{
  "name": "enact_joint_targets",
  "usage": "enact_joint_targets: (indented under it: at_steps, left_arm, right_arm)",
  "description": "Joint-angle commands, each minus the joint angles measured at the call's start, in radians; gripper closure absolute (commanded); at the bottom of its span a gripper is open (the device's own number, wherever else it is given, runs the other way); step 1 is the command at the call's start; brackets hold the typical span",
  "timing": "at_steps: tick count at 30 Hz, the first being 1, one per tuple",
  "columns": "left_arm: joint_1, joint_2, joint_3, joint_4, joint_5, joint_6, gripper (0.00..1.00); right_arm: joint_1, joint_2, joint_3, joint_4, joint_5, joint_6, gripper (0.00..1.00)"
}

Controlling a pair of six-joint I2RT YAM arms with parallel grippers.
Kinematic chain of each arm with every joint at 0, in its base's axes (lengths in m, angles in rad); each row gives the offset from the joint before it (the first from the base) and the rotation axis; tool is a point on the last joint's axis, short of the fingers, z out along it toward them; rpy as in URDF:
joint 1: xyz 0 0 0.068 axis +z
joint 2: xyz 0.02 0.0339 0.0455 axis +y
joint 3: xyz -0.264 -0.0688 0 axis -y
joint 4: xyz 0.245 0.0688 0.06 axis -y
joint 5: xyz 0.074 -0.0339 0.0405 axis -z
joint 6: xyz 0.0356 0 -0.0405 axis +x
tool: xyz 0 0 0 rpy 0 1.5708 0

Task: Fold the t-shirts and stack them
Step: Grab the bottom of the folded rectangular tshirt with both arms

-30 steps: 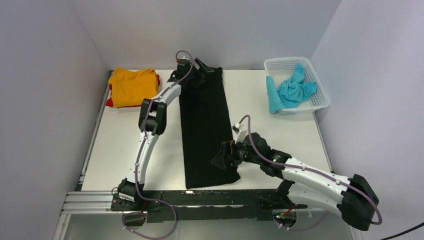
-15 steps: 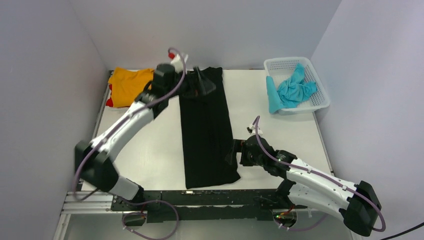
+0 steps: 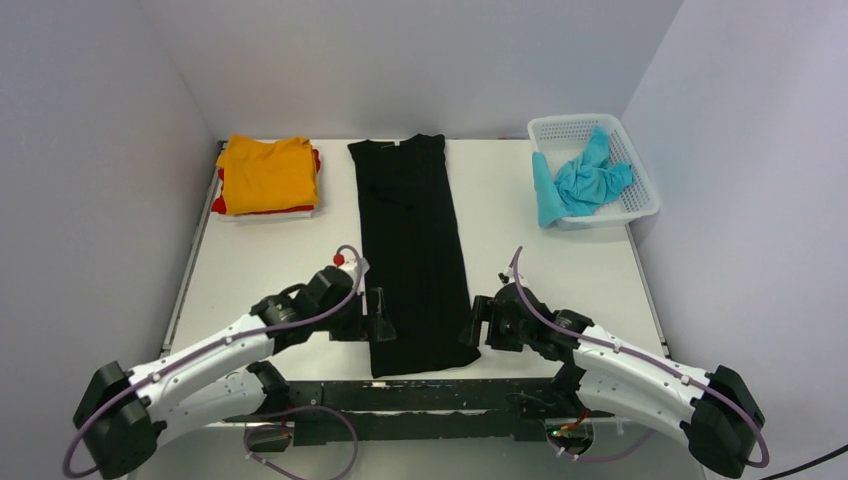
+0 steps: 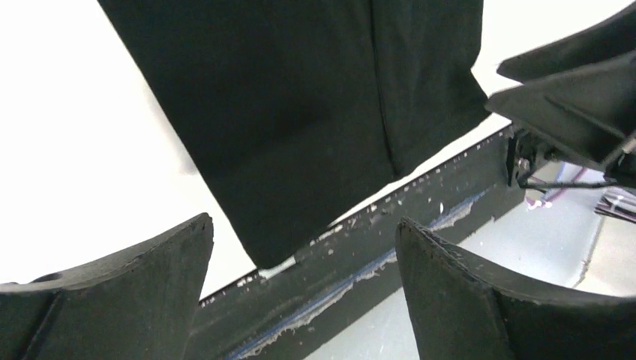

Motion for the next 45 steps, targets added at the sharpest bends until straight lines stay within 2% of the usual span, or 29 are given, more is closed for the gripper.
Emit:
enact_joint_targets:
  at_steps: [1, 5, 9, 15, 17, 20, 24, 27, 29, 30, 33, 37, 41, 45]
  left_arm:
    - [-0.038, -0.091, -0.105, -0.006, 0.017, -0.126, 0.11]
    - [-0.073, -0.100, -0.200, 0.101, 0.112, -0.172, 0.16]
    - [-0.124, -0.060, -0.212, 0.084, 0.096, -0.195, 0.20]
    - [-0.144, 0.026, -0.239, 0.156, 0.116, -0.211, 0.39]
    - [-0.151, 0.044, -0.235, 0.152, 0.103, -0.205, 0.43]
    - [-0.152, 0.056, -0.224, 0.134, 0.040, -0.193, 0.48]
    - [-0.152, 0.078, -0.225, 0.146, 0.027, -0.196, 0.60]
    - [-0.152, 0.100, -0.232, 0.157, 0.013, -0.204, 0.76]
    - [-0.152, 0.114, -0.230, 0.144, 0.000, -0.210, 0.94]
    - [-0.153, 0.116, -0.228, 0.130, -0.014, -0.215, 1.00]
    - [-0.152, 0.100, -0.221, 0.099, -0.044, -0.210, 1.00]
    - [-0.159, 0.020, -0.226, 0.103, -0.012, -0.178, 1.00]
    - [-0.165, -0.086, -0.275, 0.138, -0.001, -0.170, 1.00]
    - [-0.163, -0.158, -0.245, 0.149, -0.045, -0.151, 1.00]
  right_arm:
    - [-0.003, 0.000, -0.033, 0.041, -0.041, 0.054, 0.26]
    - [-0.002, 0.024, -0.031, 0.037, -0.055, 0.050, 0.37]
    - [-0.002, 0.041, -0.038, 0.005, -0.061, 0.039, 0.39]
    - [-0.004, 0.046, -0.061, 0.035, -0.073, 0.056, 0.44]
    - [-0.003, 0.052, -0.069, 0.054, -0.070, 0.067, 0.46]
    - [-0.002, 0.067, -0.081, 0.076, -0.080, 0.085, 0.55]
    - [-0.003, 0.084, -0.087, 0.099, -0.122, 0.082, 0.63]
    - [-0.003, 0.092, -0.088, 0.122, -0.149, 0.068, 0.72]
    - [-0.002, 0.101, -0.084, 0.132, -0.175, 0.052, 0.77]
    - [-0.003, 0.106, -0.081, 0.132, -0.185, 0.048, 0.78]
    - [-0.003, 0.122, -0.073, 0.123, -0.201, 0.036, 0.84]
    - [-0.002, 0.119, -0.075, 0.122, -0.245, 0.014, 0.97]
    - [-0.003, 0.067, -0.110, 0.170, -0.327, 0.031, 0.97]
    - [-0.003, 0.053, -0.082, 0.185, -0.302, 0.026, 0.97]
